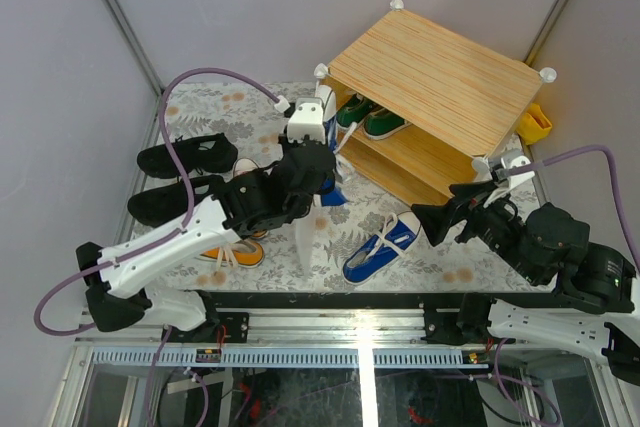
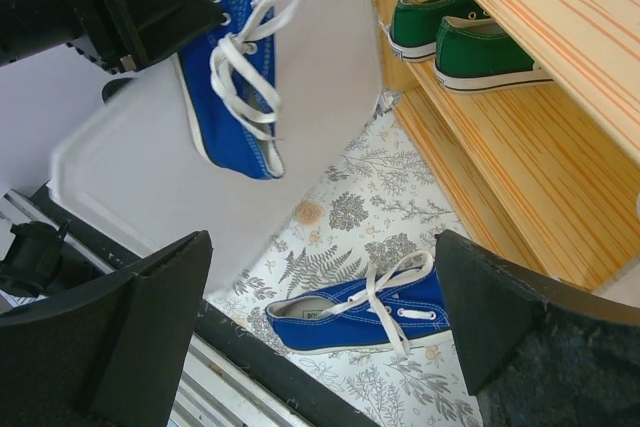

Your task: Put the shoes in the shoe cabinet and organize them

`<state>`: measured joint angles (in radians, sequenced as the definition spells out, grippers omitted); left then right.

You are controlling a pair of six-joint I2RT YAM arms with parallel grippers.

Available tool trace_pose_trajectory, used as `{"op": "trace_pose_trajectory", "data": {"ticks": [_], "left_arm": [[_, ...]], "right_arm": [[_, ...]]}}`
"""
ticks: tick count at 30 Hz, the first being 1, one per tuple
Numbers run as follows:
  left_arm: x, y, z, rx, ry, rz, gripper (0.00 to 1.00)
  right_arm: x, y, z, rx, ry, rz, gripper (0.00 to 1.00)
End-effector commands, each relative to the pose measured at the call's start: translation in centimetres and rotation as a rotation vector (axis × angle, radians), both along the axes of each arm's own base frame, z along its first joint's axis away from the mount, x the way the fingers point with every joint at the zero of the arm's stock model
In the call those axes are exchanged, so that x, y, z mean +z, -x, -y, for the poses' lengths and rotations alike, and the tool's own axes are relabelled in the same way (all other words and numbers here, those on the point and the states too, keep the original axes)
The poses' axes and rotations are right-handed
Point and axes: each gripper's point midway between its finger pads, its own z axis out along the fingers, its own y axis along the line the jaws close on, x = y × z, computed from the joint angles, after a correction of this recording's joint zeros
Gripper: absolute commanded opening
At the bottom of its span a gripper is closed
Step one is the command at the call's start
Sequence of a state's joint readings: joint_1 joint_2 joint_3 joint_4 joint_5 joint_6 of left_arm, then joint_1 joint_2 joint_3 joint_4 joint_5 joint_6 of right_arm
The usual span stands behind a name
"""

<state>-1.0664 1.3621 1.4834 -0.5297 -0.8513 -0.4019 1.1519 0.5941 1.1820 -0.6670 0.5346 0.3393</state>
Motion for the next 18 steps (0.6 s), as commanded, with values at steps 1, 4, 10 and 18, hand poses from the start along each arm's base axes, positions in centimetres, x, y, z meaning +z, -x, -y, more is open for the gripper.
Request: {"op": "trace_pose_trajectory", "data": {"ticks": [1,4,10,18], "left_arm": [[2.6,0.7,-5.6,0.154,-0.046,0.073,0.0],[3.6,1.2,-7.3,0.182,-0.065,0.08,0.0],[4.8,2.0,-8.6,0.164,-0.07,0.084,0.0],[-3.3,3.7,-0.1,-0.292,-0.192,-0.108,0.04]], "right_arm": [[0.3,-0.3,0.2,-0.026,-0.028,0.008,0.99],[0.1,-0.3,0.0,-0.024,-0.027,0.002,0.99],[0.1,-0.2,-0.1,-0.02,-0.032,-0.004,0.99],[-0.2,-0.2,-0.6,-0.007,-0.019,-0.013,0.99]]}}
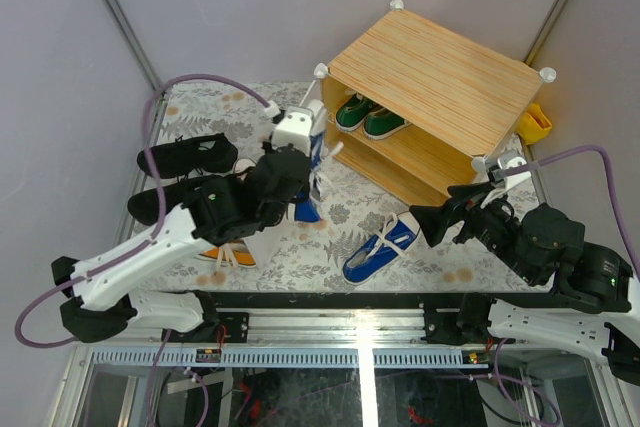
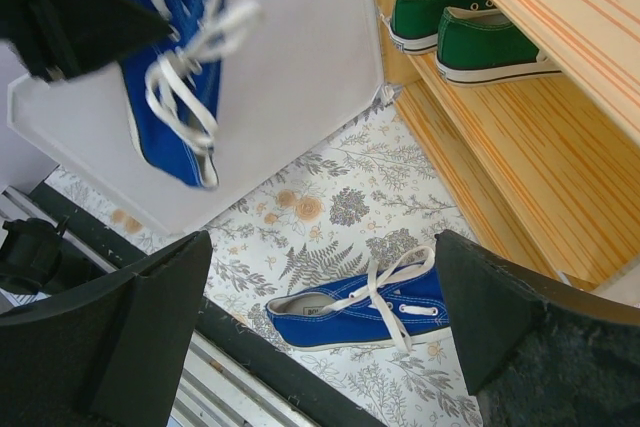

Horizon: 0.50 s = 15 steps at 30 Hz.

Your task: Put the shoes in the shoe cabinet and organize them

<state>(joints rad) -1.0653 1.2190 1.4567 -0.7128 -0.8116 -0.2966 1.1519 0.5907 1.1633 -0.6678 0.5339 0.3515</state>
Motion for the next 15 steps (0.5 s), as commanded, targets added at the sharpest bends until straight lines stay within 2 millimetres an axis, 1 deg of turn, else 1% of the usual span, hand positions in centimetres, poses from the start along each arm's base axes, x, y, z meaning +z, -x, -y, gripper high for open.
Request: {"op": "trace_pose_trajectory", "data": {"ticks": [1,5,8,11,15], "left_arm": [[-4.8,0.9,5.2,-0.236,-0.056,-0.12,0.05],[-8.5,2.0,7.6,-0.356,-0.081,-0.204,0.05],[-10.7,2.4,8.7,-0.417,-0.101,-0.24,0.09],[-12.6,2.5,9.5,-0.461,-0.123,-0.277,0.1],[-15.8,1.6,10.5,-0.495,-0.104,-0.337,0.16]], "right_arm": [[0.4,-0.2,-0.6,-0.004,-0.023,0.0,0.99],[0.3,-0.2,-0.7,0.001,-0.022,0.001,0.99],[0.2,-0.2,-1.0,0.011,-0.019,0.001,0.99],[0.1,-0.2,-1.2,0.017,-0.02,0.001,0.99],[-0.1,-0.1,-1.5,0.031,-0.027,0.0,0.99]]}}
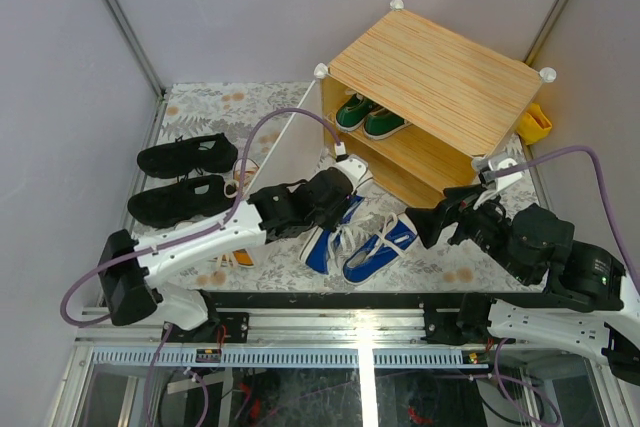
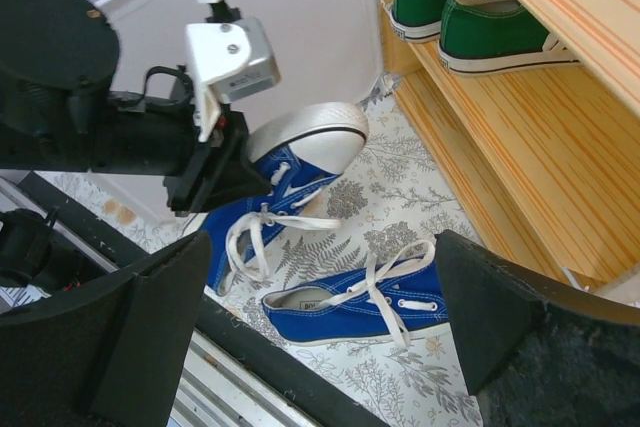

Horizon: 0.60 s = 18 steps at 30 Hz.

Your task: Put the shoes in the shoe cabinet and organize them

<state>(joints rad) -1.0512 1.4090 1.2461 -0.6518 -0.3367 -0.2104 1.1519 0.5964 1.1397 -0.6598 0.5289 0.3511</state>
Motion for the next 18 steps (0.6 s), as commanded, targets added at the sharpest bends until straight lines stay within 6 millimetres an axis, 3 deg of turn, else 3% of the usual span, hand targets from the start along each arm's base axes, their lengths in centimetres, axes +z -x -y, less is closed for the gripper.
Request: {"op": "trace_pose_trajectory", "data": {"ticks": [1,3,4,7,10,11,15,18], "left_arm": [[-0.9,-1.8,3.5,-0.074,0.139,-0.012,0.17],[-2.5,-2.3,4.5,-0.1,0.172,-0.039,0.2],[-3.4,-2.3,4.9,-0.112,0.176,-0.053,0.27],[-4.9,-3.3,4.9,-0.095,0.149,-0.047,0.62],[-5.0,-4.1,4.6,-0.07,0.135,-0.018,0.96],[-4.9,-4.2,4.5,-0.07,0.132,-0.012,1.0],[-3.3,-4.3,3.6,-0.037,0.126,0.011,1.0],[-1.9,-3.2,2.7,-0.019,0.152,0.02,1.0]], "right_arm": [[0.7,0.1,-1.0,0.027,-0.048,0.008,0.99],[0.5,0.1,-1.0,0.029,-0.05,0.006,0.99],[0.5,0.2,-1.0,0.028,-0.05,0.004,0.99],[0.3,0.3,-0.7,0.027,-0.045,0.0,0.99],[0.1,0.3,-0.3,0.017,-0.046,-0.001,0.99],[0.0,0.3,-0.2,0.015,-0.045,-0.001,0.99],[-0.3,0.3,-0.1,0.011,-0.044,-0.003,0.99],[-0.7,0.2,-0.2,0.008,-0.033,-0.009,0.99]]}}
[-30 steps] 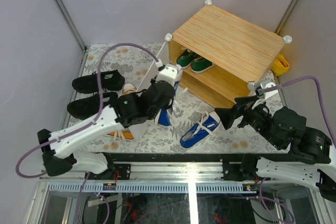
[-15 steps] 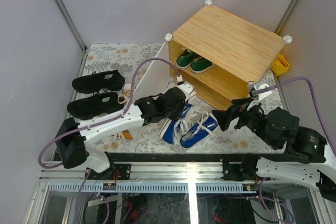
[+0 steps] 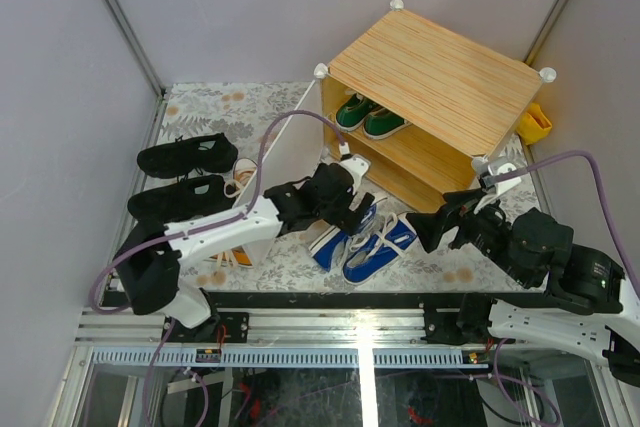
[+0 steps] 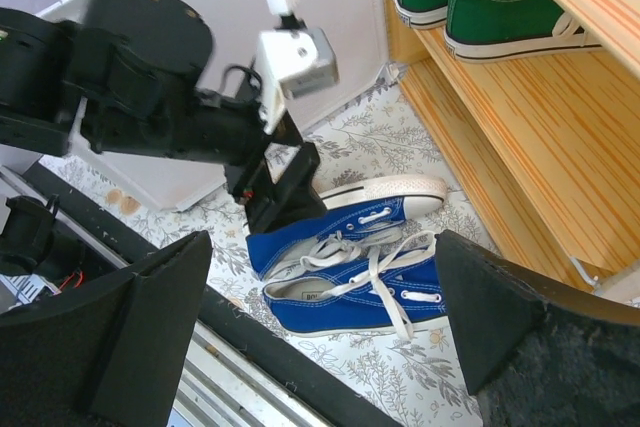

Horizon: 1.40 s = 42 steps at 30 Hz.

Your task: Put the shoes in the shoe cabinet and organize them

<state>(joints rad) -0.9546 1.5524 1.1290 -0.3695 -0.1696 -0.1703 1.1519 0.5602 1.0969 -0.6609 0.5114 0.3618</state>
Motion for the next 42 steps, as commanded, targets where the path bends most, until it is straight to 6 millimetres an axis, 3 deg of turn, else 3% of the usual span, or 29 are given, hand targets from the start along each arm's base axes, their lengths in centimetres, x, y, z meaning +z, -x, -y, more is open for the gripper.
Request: {"op": "trace_pose_trajectory", "data": {"ticks": [1,2,3,5,9,13,20,25,30,37,42], "left_arm": [[4.6,0.3,-0.4,0.038,0.101,0.088,0.96],[4.6,1.0,-0.7,0.043,0.112,0.084,0.87],[4.4,1.5,-0.9,0.048,0.121,0.078,0.72],[3.3,2.6,-1.2,0.052,0.128,0.054,0.61],[0.2,4.0,-1.2,0.04,0.101,-0.003,0.65],[-1.4,5.0,-0.3,0.003,0.071,-0.001,0.66],[-3.5,2.4,-0.5,0.099,-0.039,0.071,0.63],[-3.4,-0.5,-2.8,0.266,-0.156,0.192,0.61],[-1.7,-2.6,-5.7,0.437,-0.283,0.322,0.61],[0.6,-2.8,-7.2,0.492,-0.285,0.368,0.67],[0.5,-0.6,-5.0,0.35,-0.135,0.256,0.61]], "right_arm": [[0.2,-0.2,-0.4,-0.006,-0.027,0.001,0.99],[0.0,-0.2,-0.5,-0.006,-0.023,-0.002,0.99],[-0.2,-0.3,-0.6,-0.006,-0.021,-0.005,0.99],[-0.5,-0.3,-0.8,-0.005,-0.019,-0.006,0.99],[-0.9,-0.4,-1.4,0.003,-0.014,-0.015,0.99],[-1.2,-0.5,-1.8,0.005,-0.001,-0.022,0.99],[-1.8,-0.7,-2.3,0.009,0.014,-0.029,0.99],[-1.8,-0.7,-1.9,-0.003,0.02,-0.027,0.99],[-2.1,-0.9,-1.8,-0.013,0.029,-0.026,0.99],[-2.3,-1.0,-2.2,-0.01,0.037,-0.029,0.99],[-2.5,-1.0,-2.2,-0.013,0.033,-0.033,0.99]]}}
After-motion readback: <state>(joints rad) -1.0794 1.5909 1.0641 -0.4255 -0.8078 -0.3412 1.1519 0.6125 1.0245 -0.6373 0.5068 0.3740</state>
